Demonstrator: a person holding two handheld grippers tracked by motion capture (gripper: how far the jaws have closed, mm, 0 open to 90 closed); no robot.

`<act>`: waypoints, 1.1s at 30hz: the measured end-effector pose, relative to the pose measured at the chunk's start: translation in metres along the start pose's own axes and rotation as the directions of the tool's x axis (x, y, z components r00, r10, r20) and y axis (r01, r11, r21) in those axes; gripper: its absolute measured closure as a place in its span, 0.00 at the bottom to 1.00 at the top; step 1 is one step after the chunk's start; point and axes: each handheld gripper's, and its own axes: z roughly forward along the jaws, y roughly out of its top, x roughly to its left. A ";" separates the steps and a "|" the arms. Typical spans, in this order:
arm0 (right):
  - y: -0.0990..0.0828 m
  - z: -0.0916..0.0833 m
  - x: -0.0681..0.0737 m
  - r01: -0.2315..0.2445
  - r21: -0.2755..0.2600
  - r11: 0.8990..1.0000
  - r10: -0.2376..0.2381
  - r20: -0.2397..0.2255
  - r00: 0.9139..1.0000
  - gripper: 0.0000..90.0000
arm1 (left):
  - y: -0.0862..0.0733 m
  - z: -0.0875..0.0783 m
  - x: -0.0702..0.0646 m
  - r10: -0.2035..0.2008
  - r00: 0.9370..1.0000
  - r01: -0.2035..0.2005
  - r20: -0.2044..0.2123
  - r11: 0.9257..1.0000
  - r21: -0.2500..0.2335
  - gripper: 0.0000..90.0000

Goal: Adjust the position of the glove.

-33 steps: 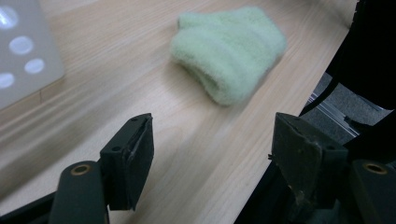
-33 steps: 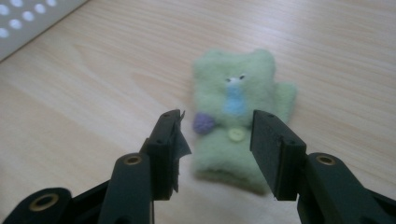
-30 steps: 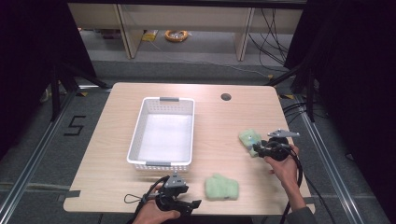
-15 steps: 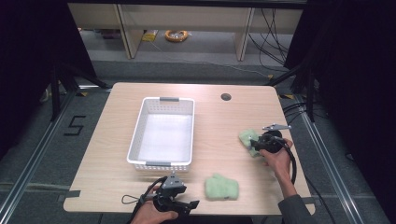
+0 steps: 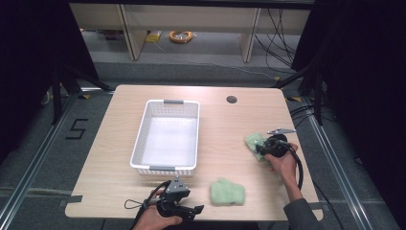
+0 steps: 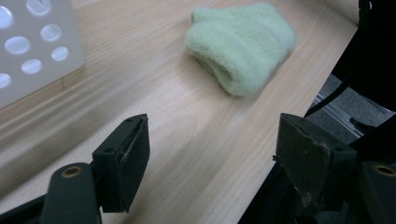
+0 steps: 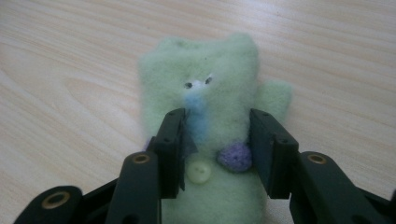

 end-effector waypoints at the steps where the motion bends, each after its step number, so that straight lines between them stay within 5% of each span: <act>1: 0.000 0.000 -0.001 0.005 0.000 1.000 -0.005 -0.003 1.000 0.67 | 0.000 0.000 0.000 0.001 1.000 -0.001 0.000 1.000 0.002 0.28; 5: -0.002 0.002 -0.003 0.025 -0.027 0.999 -0.025 0.001 1.000 0.70 | -0.001 0.002 0.001 -0.002 1.000 0.002 -0.002 1.000 0.006 0.28; 12: -0.002 0.004 -0.005 0.017 -0.036 0.999 -0.020 -0.065 0.998 0.86 | -0.001 0.001 0.003 -0.007 1.000 0.007 -0.008 1.000 0.006 0.28; 14: -0.001 0.002 -0.002 0.014 -0.026 1.000 -0.015 -0.044 0.999 0.88 | 0.000 0.000 0.004 0.004 1.000 -0.004 -0.017 1.000 0.012 0.28; 15: -0.002 0.003 -0.003 0.045 -0.036 0.998 -0.047 -0.033 0.998 0.89 | 0.000 0.001 0.003 -0.025 1.000 0.025 -0.009 1.000 -0.004 0.28; 24: 0.001 -0.015 0.005 0.056 -0.076 0.996 -0.061 -0.067 0.996 0.91 | 0.000 -0.002 0.007 -0.013 1.000 0.013 -0.017 1.000 -0.011 0.28; 27: 0.002 -0.021 0.008 0.072 -0.100 0.992 -0.082 -0.093 0.992 0.91 | -0.001 -0.002 0.007 -0.016 1.000 0.016 -0.018 1.000 -0.011 0.28; 33: 0.000 -0.049 0.030 0.140 -0.149 0.979 -0.165 -0.171 0.971 0.91 | 0.000 -0.002 0.007 -0.017 1.000 0.016 -0.017 1.000 -0.022 0.28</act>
